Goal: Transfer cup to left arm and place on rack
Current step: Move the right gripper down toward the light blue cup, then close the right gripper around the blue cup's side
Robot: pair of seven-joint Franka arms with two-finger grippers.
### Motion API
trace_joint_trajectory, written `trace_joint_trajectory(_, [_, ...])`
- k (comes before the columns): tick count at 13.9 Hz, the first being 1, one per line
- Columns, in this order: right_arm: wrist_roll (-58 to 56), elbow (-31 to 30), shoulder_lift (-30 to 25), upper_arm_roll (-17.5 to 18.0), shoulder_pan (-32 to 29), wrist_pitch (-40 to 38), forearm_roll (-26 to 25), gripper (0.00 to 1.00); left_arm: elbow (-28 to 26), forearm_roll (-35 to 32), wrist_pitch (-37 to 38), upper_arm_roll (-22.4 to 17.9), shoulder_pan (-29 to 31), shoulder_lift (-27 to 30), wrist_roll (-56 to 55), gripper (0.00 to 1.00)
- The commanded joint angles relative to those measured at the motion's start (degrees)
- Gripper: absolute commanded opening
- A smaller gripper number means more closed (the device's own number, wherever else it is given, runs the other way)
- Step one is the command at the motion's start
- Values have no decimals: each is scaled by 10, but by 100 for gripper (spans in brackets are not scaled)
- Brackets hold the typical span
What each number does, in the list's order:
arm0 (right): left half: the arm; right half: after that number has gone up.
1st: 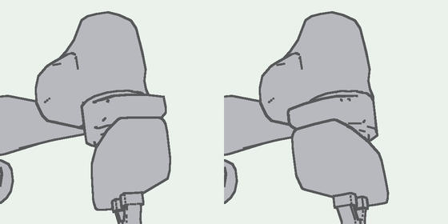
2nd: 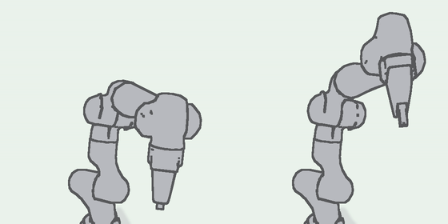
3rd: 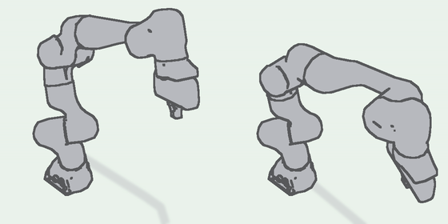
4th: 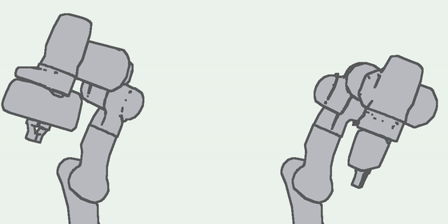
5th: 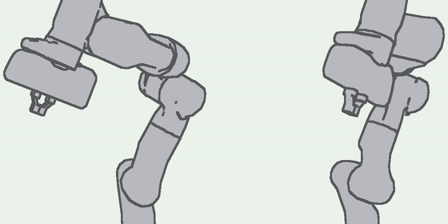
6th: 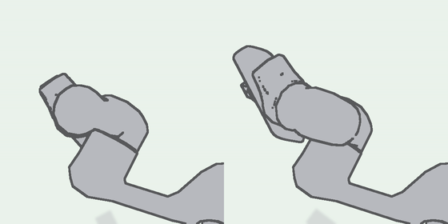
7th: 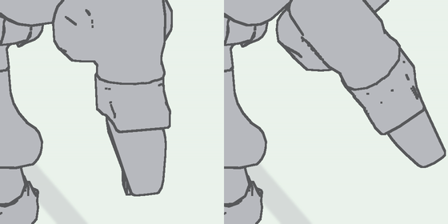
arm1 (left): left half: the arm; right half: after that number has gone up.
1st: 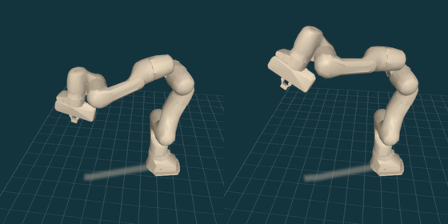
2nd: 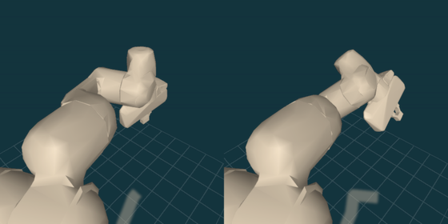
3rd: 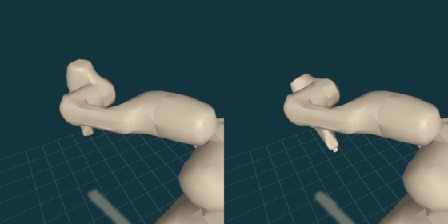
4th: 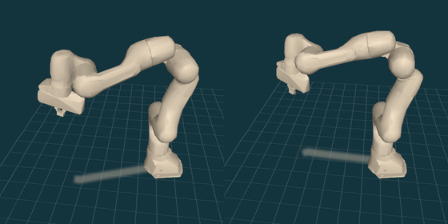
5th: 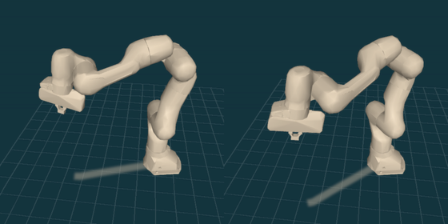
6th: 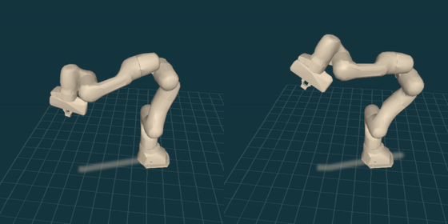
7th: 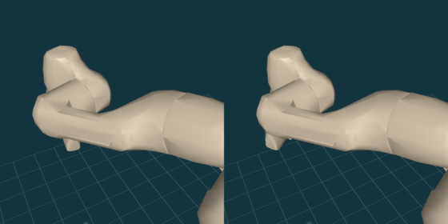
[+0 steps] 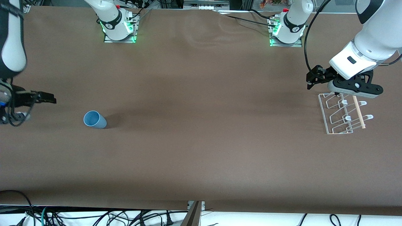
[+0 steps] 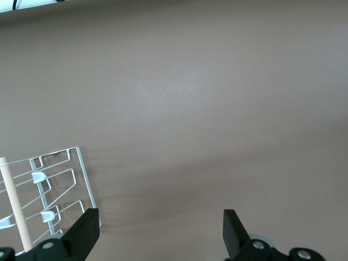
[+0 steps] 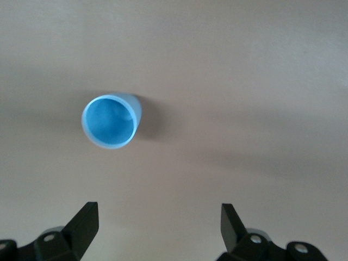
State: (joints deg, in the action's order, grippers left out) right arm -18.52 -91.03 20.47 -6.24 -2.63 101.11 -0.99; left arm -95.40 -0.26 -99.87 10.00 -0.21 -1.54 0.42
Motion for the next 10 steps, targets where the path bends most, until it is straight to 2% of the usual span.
trace_joint_trajectory(1, [-10,-76,8,7,2,94,-5,99,5,-15,3,1,2,-2,8,100])
trace_joint_trajectory(3, [-24,-116,11,7,3,139,-5,99,5,-16,1,2,0,-7,8,100])
trace_joint_trajectory(10, [-13,-116,70,10,13,191,1,99,5,-16,2,11,-1,-8,8,100])
